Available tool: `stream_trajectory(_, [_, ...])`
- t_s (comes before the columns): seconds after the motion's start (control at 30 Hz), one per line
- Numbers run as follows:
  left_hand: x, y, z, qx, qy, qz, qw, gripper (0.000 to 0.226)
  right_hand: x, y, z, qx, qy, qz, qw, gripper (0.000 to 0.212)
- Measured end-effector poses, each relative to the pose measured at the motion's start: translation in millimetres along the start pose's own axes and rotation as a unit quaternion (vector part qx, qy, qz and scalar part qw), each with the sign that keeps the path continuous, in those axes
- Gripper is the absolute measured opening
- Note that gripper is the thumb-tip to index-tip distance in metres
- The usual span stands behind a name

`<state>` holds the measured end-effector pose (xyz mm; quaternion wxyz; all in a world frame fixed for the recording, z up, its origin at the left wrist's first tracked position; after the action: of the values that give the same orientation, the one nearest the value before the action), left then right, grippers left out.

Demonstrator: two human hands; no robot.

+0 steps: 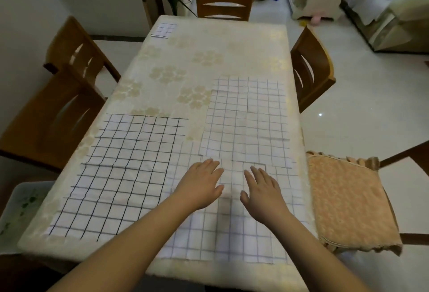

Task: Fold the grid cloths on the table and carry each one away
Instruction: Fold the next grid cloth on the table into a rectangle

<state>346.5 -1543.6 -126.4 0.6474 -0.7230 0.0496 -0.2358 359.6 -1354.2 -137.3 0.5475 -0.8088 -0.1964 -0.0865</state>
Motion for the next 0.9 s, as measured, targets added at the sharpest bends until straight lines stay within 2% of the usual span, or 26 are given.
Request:
stream_trajectory(0.2, [-65,46,-4,-0.021,0.008,-0.067,0.998,0.060,-67,22,41,0.003,0.037,-0.025,0.999,0.062])
stream_trajectory(0.33, [-88,65,-3,-0.028,0.004,-0.082,0.996,0.061,-87,35,59,0.011,0.044,-0.043,0.998,0.063])
stream_trajectory(0.7, [-104,79,7,-0.031,0.006,-0.048,0.998,0.062,-100,47,72,-0.005,-0.006,0.029,1.000,0.057])
stream_trajectory(0.9, [-97,73,5,-0.039,0.005,-0.030,0.999,0.062,-81,49,71,0.025,-0.022,0.055,0.998,0.053])
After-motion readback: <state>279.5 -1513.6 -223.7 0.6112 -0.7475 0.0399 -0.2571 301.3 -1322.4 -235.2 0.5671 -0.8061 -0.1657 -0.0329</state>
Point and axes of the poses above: each hand's wrist, its own x-axis away from the middle knuckle, its own y-axis out of the palm, z = x × y, the point moved 1 cm from there along -x, towards the middle knuckle, and after that the axes turned 10 degrees about -x, right-handed, at the moved point
